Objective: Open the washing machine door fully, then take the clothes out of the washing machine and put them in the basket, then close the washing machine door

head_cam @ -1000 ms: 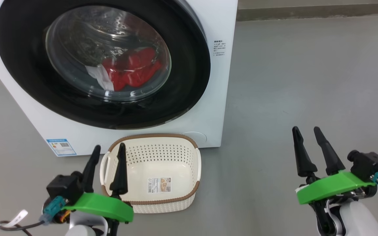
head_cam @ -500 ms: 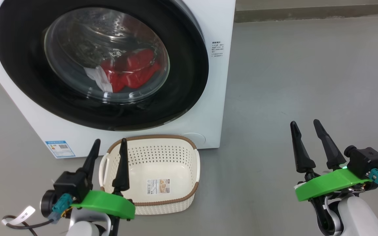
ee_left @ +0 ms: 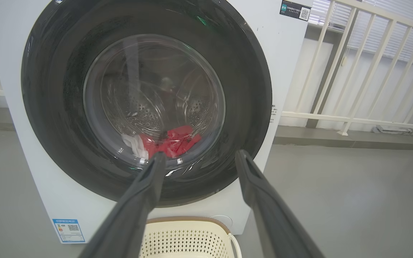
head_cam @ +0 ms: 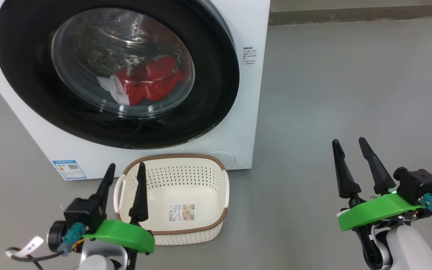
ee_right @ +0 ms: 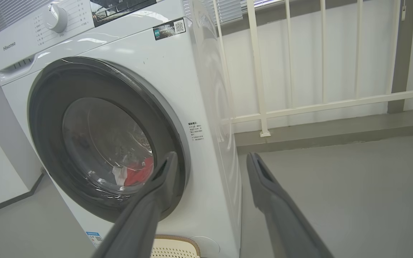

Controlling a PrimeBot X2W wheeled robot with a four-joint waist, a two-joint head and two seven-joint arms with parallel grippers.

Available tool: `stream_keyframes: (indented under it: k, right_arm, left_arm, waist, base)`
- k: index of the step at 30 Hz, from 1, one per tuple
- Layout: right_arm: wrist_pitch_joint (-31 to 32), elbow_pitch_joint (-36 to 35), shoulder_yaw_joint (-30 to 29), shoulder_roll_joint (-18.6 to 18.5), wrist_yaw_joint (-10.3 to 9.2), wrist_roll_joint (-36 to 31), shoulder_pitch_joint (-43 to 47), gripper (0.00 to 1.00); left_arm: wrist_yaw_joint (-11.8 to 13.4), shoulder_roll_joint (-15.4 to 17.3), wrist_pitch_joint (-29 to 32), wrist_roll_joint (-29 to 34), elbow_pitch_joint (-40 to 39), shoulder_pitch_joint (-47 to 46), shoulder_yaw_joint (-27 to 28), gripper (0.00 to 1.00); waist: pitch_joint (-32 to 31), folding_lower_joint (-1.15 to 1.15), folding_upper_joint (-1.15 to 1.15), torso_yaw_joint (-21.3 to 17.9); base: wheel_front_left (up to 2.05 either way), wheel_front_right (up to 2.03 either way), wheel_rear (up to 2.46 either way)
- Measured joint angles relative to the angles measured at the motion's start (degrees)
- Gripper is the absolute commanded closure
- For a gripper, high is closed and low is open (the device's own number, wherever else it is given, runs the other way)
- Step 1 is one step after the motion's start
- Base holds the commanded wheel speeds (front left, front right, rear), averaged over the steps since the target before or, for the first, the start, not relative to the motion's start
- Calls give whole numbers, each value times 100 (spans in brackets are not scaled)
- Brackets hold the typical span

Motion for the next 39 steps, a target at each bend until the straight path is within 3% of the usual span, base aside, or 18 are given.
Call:
stream_keyframes:
  k: [17,35,36,37,38,39]
  right_arm:
    - [-1,87,-21,-1,0,-2,-44,0]
    - [-1,380,-86,-51,0,-163,-1073,0]
    - [-1,409,-109,-51,0,-165,-1160,37]
    - [-1,438,-137,-53,0,-170,-1252,65]
    - [-1,469,-157,-58,0,-203,-1341,65]
    - [-1,502,-169,-63,0,-232,-1436,100]
  left_arm:
    - [51,4,-1,-45,-47,-1,-120,0]
    - [48,45,-1,58,-539,-405,-327,0]
    - [48,45,-1,57,-579,-439,-341,0]
    - [48,45,-1,57,-625,-470,-357,0]
    - [48,45,-2,57,-672,-487,-380,0]
    - [48,44,-2,56,-711,-504,-407,0]
  waist:
    - [148,0,0,118]
    - [976,0,0,318]
    - [1024,0,0,335]
    - [1076,0,0,352]
    - [1128,0,0,369]
    - [1183,0,0,387]
  base:
    - [0,0,0]
    - [0,0,0]
    - [0,0,0]
    - [0,0,0]
    - [0,0,0]
    - [0,0,0]
